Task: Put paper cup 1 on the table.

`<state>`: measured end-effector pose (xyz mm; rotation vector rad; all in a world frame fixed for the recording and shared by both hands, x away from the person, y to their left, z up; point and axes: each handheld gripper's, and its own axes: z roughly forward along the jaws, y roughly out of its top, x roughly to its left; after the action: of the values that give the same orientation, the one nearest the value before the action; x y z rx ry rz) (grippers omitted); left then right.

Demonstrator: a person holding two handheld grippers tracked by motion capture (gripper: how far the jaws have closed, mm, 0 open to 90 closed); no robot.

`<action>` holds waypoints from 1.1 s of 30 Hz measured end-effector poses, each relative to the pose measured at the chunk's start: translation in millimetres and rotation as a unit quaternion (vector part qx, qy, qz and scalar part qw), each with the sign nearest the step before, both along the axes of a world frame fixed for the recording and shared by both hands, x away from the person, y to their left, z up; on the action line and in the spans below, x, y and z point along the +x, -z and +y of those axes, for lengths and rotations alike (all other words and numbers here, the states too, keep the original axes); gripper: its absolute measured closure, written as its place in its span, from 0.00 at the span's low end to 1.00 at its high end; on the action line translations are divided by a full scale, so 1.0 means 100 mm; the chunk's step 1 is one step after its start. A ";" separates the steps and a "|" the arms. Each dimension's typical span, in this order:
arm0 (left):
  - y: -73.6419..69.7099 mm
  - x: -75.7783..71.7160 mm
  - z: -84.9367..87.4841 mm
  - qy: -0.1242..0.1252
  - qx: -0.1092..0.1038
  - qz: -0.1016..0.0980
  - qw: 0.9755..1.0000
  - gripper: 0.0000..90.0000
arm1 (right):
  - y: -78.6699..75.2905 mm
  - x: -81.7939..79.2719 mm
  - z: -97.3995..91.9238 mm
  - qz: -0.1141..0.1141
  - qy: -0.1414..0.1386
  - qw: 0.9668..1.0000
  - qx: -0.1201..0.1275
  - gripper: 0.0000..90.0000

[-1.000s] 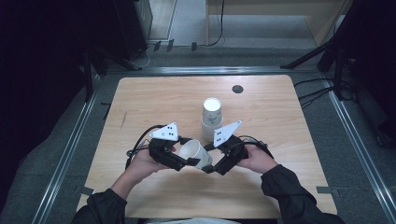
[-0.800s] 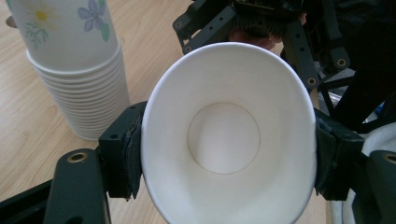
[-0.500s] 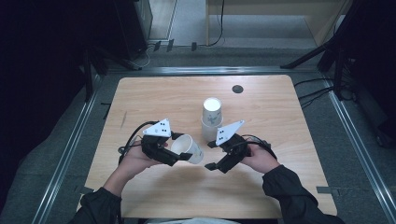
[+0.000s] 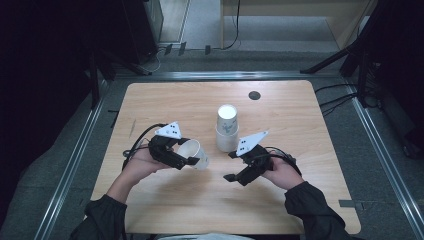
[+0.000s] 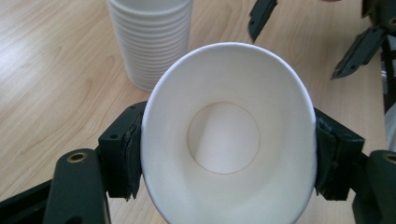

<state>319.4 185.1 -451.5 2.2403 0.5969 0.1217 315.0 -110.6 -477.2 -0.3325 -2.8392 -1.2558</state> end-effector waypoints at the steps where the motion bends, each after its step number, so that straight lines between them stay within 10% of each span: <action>1: 0.00 0.02 0.01 0.000 0.002 0.003 1.000 0.29 | 0.00 0.00 -0.01 -0.002 0.005 1.000 -0.001 0.23; 12: 0.07 0.17 0.10 -0.018 0.046 -0.013 0.999 0.29 | 0.03 -0.01 -0.13 -0.005 0.034 0.999 -0.004 0.24; 33: 0.12 0.43 0.60 -0.126 0.052 0.001 0.991 0.29 | 0.06 -0.05 -0.18 -0.006 0.041 0.999 -0.016 0.24</action>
<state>362.3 245.0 -463.1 2.2549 0.8911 0.2847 309.8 -128.5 -483.4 -0.4491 -2.8861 -1.2297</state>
